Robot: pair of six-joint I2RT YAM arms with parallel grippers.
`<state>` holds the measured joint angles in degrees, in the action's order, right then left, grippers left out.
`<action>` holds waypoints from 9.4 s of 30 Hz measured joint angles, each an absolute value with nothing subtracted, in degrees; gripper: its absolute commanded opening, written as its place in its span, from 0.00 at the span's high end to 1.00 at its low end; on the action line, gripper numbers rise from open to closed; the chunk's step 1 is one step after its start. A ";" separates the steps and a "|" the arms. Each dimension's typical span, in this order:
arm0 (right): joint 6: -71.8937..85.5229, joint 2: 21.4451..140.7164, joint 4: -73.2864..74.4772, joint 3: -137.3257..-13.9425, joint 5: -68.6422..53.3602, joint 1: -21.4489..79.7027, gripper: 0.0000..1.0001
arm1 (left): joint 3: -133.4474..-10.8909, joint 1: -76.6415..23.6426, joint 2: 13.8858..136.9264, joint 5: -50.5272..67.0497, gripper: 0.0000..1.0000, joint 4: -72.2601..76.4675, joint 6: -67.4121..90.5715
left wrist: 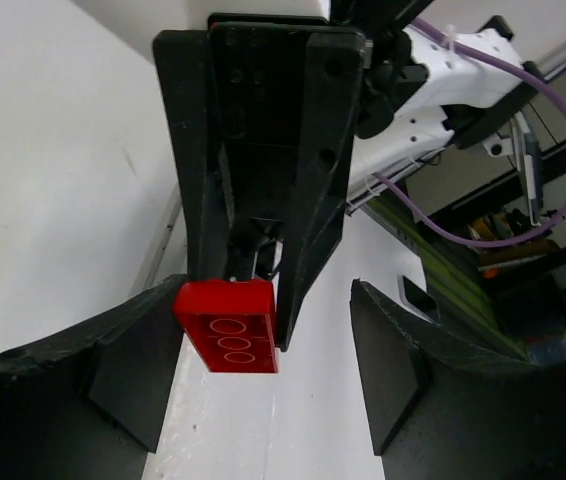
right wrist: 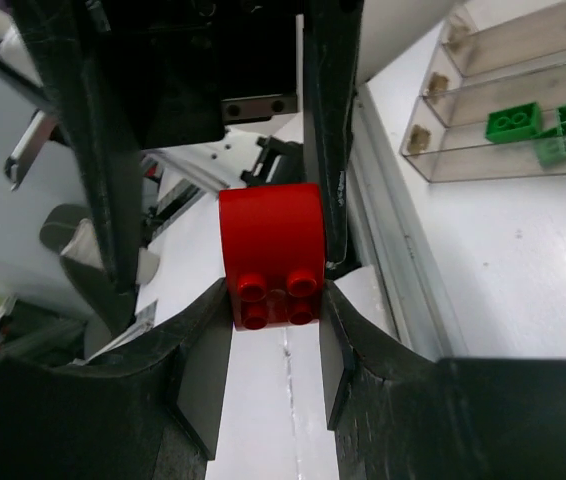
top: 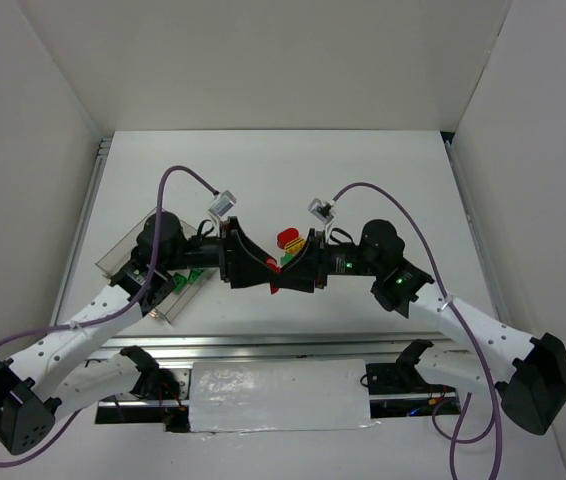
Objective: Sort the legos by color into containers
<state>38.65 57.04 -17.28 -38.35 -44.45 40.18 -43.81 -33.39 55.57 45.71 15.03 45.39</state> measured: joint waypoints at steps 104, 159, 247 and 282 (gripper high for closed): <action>17.98 109.34 30.57 -83.79 8.05 37.12 0.02 | -44.88 -21.65 42.72 14.98 0.00 -28.14 23.73; 6.70 66.54 -2.15 -47.90 -5.69 53.98 0.75 | -39.18 -21.61 50.41 30.57 0.02 -1.21 51.48; 25.89 53.17 -4.10 -36.84 -31.03 37.08 1.00 | -46.94 -12.56 52.38 14.52 1.00 -12.82 38.89; 27.68 54.85 -3.75 -36.29 -30.37 37.08 1.00 | -51.96 -10.92 72.36 -25.21 0.07 -24.08 42.74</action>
<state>27.68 54.85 -3.75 -36.29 -30.37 37.08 -51.96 -10.92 72.36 -25.21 -24.08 42.74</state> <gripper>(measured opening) 0.440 0.932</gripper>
